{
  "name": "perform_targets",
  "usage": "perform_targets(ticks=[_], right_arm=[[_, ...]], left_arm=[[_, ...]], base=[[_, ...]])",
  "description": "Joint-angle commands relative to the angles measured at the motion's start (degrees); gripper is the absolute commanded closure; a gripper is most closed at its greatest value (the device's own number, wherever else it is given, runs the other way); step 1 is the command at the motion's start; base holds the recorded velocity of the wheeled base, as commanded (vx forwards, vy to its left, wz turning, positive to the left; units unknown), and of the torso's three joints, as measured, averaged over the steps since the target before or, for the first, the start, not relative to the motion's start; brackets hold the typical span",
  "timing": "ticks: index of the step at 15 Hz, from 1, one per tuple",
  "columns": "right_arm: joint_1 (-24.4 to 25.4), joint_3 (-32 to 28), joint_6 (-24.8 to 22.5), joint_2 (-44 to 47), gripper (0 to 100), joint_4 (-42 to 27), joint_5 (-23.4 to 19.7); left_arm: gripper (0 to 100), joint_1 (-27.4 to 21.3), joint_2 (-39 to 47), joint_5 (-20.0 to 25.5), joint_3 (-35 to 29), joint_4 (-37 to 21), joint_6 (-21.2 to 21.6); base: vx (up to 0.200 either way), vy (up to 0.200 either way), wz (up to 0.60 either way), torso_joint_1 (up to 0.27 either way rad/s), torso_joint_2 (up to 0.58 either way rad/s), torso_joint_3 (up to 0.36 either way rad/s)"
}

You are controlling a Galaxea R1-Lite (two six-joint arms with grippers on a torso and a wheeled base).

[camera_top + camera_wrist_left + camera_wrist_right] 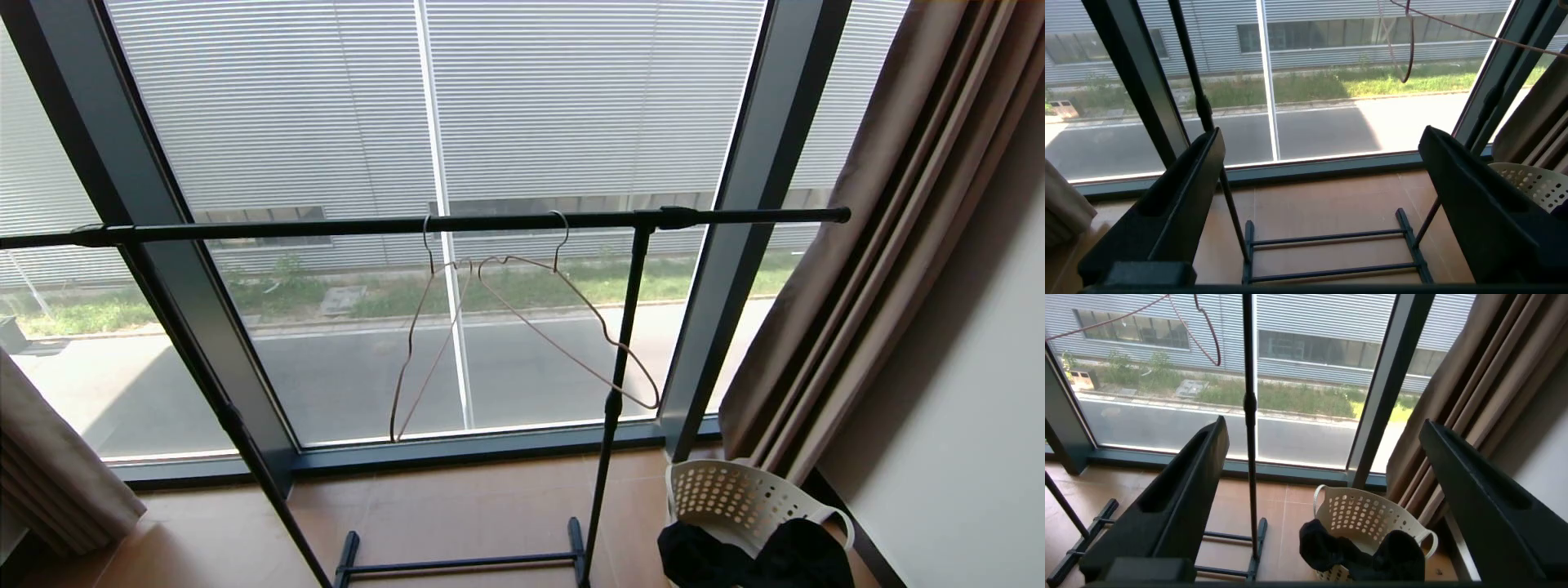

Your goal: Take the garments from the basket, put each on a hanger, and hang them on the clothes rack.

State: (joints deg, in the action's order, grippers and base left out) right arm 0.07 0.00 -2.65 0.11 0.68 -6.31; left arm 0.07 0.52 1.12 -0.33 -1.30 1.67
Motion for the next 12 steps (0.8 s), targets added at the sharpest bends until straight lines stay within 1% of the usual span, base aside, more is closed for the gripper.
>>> perform_targets(ticks=[1,12], right_arm=[[0.01,0.00,-0.08,-0.02,0,0.02,-0.01],[-0.07,0.00,-0.69,-0.02,0,0.02,-0.19]], left_arm=[[0,0.01,0.00,0.02,-0.02,-0.01,0.00],[0,0.01,0.09,0.20,0.07,-0.01,0.35]], base=[[0.000,0.000,0.00,0.000,0.00,0.000],[0.000,0.000,0.00,0.000,0.00,0.000]])
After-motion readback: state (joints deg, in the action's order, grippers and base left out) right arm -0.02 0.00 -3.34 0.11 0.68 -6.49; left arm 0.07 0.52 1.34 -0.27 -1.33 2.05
